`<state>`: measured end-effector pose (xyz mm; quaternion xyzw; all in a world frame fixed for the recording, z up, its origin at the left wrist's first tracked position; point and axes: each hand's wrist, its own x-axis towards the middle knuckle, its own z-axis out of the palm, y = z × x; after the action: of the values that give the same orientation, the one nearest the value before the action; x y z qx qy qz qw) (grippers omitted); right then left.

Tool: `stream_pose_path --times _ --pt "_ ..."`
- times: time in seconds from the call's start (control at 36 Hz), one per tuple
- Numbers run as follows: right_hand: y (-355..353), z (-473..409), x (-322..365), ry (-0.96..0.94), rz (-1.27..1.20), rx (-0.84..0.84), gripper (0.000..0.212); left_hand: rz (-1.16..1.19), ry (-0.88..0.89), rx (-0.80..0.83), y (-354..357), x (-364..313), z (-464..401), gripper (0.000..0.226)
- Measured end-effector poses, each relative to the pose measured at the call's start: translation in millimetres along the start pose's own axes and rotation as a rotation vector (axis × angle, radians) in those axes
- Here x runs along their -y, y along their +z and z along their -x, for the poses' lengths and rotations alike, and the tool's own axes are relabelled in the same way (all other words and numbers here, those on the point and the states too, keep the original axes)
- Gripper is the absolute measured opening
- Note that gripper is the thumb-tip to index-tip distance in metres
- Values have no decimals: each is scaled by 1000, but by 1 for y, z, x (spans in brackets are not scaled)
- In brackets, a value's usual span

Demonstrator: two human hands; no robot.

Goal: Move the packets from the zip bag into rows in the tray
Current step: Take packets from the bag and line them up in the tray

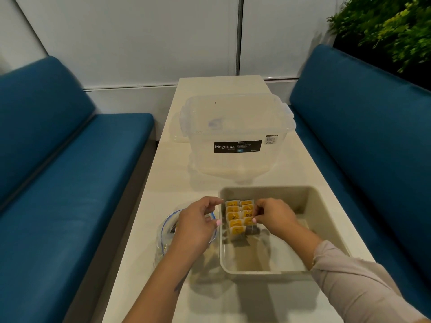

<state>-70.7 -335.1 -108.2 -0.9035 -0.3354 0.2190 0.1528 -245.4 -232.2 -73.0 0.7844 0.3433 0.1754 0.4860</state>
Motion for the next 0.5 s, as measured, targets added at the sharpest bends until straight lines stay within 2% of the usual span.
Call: stream_pose_path --times 0.28,0.39,0.5 --pt "-7 1 -4 -28 -52 -39 22 18 6 -86 -21 1 -6 43" --pt "-16 0 0 -45 -92 -96 27 -70 70 -180 -40 1 -6 41" --pt "-25 1 17 -107 -159 -134 19 -226 34 -251 -57 9 -3 25"
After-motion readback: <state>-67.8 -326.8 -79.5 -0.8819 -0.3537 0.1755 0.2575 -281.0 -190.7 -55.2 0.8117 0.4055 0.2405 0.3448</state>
